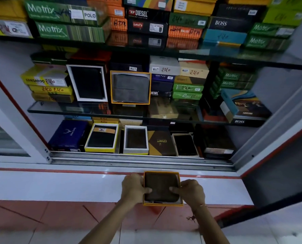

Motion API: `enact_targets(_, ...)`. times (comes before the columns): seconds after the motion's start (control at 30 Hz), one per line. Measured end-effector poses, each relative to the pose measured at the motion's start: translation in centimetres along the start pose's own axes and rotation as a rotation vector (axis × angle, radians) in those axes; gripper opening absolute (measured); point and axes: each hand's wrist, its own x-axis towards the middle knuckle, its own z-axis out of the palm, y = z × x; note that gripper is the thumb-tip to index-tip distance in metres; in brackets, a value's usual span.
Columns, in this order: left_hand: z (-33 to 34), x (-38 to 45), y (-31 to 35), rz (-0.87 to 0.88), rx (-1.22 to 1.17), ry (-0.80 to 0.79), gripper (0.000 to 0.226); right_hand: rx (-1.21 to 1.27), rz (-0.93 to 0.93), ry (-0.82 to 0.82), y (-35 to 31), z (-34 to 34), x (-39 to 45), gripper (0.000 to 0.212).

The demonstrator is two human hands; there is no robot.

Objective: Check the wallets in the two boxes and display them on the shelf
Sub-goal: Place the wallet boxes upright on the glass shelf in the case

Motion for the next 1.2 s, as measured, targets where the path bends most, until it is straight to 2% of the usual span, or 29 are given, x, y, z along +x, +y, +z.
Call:
enact_targets(0.13,-3.2,-0.2,4.0,0.073,-0.122,0.075,0.029,0.087,-0.058,0.111,-2.3,-4.3,-0.8,0.033)
enact_targets(0.2,-4.9,0.0,6.2,0.094,-0.200,0.140,0.037,0.191,-0.094,0.171,-4.0,-7.1,-1.0,0.031)
enact_targets(0.3,-7.4,0.8,9.0,0.108,-0.254,0.259,0.050,0.302,-0.149,0.237,-6.8,-11.2,-0.9,0.038)
enact_targets(0.5,-12.0,2.9,14.5,0.275,-0.349,0.457,0.046,0.432,-0.303,0.390,-11.7,-16.6,2.1,0.035)
enact_targets(0.7,-11.2,7.5,16.9,0.389,-0.287,0.623,0.040,0.527,-0.368,0.475,-15.2,-17.1,7.6,0.036)
enact_targets(0.9,-10.3,10.7,18.1,0.463,-0.078,0.676,0.044,0.535,-0.379,0.518,-16.2,-16.7,11.1,0.039)
enact_targets(1.2,-10.4,11.4,18.1,0.421,0.084,0.607,0.051,0.507,-0.428,0.459,-15.9,-16.8,11.8,0.046)
